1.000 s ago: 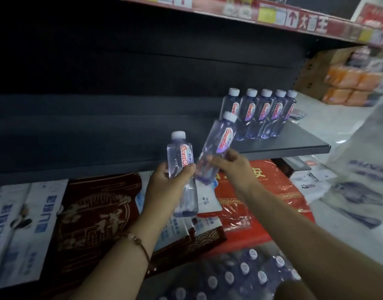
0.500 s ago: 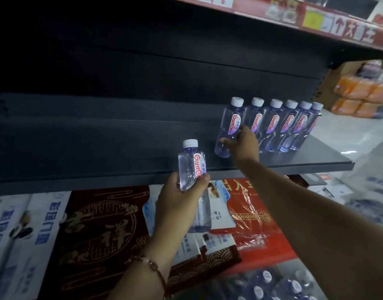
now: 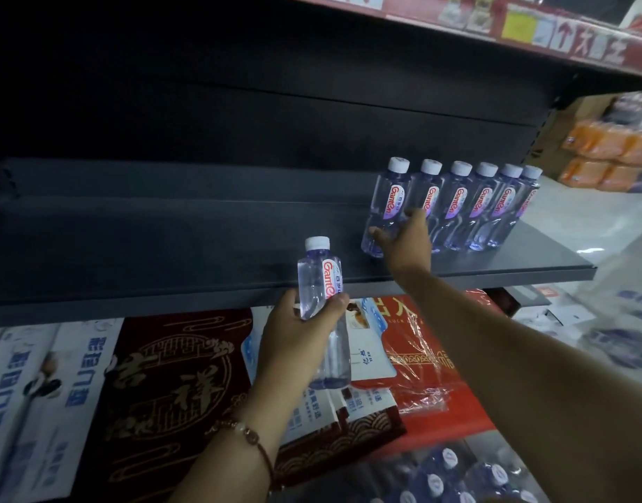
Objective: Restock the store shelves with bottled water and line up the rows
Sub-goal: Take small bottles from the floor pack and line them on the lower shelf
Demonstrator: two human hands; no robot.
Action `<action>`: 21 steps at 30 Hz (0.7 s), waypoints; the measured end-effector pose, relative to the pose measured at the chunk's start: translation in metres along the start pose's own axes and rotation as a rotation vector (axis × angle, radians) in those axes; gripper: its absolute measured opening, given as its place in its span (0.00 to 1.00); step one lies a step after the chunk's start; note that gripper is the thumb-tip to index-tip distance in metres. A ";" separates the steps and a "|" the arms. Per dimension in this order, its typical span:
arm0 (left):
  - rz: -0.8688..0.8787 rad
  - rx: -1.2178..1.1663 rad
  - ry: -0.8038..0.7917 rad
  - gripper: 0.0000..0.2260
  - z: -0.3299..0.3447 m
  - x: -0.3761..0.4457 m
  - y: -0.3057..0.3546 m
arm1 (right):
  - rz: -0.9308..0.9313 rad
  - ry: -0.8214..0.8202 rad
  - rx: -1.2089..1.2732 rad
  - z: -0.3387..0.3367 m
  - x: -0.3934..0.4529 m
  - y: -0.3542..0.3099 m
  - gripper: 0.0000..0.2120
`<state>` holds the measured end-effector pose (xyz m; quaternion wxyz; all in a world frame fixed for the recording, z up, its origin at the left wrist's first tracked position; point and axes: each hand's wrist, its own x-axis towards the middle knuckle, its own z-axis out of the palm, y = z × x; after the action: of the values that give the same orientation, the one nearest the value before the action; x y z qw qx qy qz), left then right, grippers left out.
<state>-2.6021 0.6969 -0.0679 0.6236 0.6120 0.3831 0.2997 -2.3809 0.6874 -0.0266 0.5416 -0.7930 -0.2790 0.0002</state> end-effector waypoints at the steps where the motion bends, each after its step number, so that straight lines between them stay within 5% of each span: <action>1: -0.006 -0.003 0.001 0.16 0.000 0.000 0.000 | 0.007 -0.009 0.033 -0.002 -0.009 -0.002 0.25; 4: -0.011 -0.007 -0.002 0.20 0.000 -0.003 0.001 | 0.036 -0.118 0.115 -0.012 -0.053 -0.004 0.23; 11: -0.025 0.026 -0.003 0.19 0.003 -0.015 0.001 | 0.222 -0.705 0.377 -0.049 -0.186 0.009 0.16; 14: -0.037 0.045 -0.056 0.18 0.011 -0.028 -0.001 | 0.206 -0.696 0.358 -0.057 -0.203 0.021 0.21; 21: 0.056 0.209 -0.175 0.24 0.023 -0.063 -0.007 | 0.205 -0.663 0.295 -0.085 -0.209 0.033 0.13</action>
<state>-2.6161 0.6310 -0.0688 0.5786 0.7080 0.3393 0.2209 -2.5170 0.5136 -0.0828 0.5274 -0.6871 -0.3555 0.3513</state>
